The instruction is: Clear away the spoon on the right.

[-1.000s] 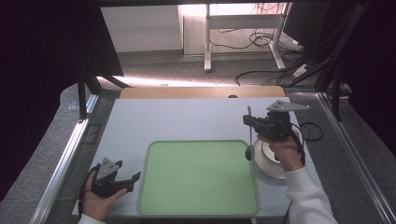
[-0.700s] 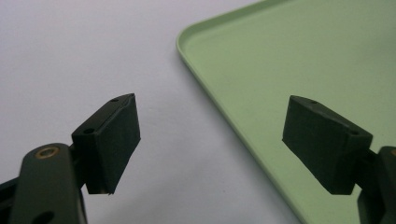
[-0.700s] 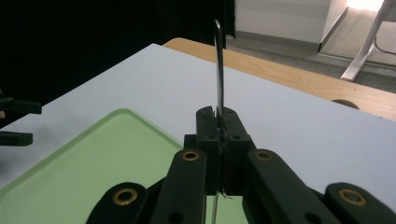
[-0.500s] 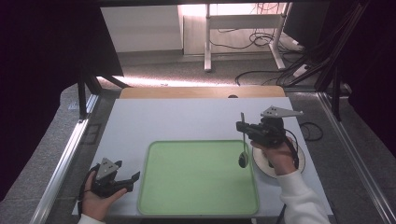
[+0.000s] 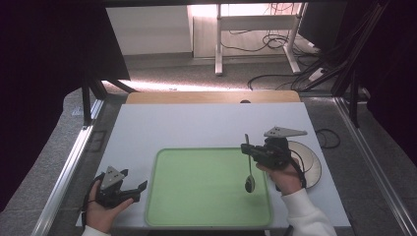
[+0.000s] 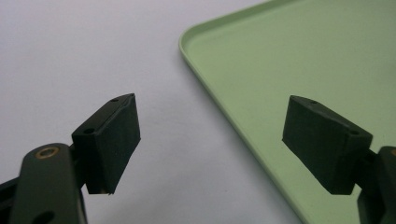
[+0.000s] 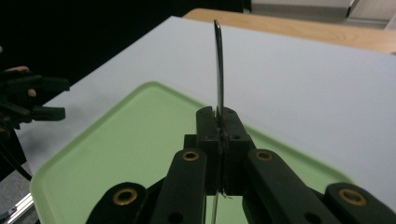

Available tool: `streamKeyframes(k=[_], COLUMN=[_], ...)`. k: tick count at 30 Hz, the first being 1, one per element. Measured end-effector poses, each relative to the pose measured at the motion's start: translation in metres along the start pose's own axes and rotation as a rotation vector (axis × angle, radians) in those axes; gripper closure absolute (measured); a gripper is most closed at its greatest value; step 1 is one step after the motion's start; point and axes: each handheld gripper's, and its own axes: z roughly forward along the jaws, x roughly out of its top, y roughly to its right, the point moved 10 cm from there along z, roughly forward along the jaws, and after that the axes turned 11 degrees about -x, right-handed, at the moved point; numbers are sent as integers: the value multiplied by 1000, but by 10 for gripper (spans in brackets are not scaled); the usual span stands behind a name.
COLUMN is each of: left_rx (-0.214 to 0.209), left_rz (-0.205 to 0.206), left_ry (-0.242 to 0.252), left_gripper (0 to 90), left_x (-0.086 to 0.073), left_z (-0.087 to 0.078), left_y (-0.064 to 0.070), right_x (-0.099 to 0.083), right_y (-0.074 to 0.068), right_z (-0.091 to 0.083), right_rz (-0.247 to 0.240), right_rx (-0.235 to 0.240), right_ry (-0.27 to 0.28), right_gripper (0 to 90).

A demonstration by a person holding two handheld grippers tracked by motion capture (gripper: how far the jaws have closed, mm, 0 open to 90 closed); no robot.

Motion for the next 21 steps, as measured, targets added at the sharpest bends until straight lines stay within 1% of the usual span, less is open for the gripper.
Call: streamKeyframes(k=[7,12,15,20,21], left_rx=[-1,-1,0,-1,-1], left_rz=[0,2,3,5,6], left_ry=[-2,-3,-7,-9,-10], left_gripper=[186,186,186,186,186], left_x=[0,0,-1,-1,-1], left_z=[0,0,1,1,1], left_y=[0,0,0,1,1], right_x=[-20,-32,-40,-51,-53], right_y=[0,2,5,14,15], right_z=[10,21,29,39,41], right_rz=[30,47,54,95,96], right_rx=[-14,-24,-41,-69,-74], right_ry=[-53,-98,-129,-168,-175], right_gripper=[893,892,891,884,882])
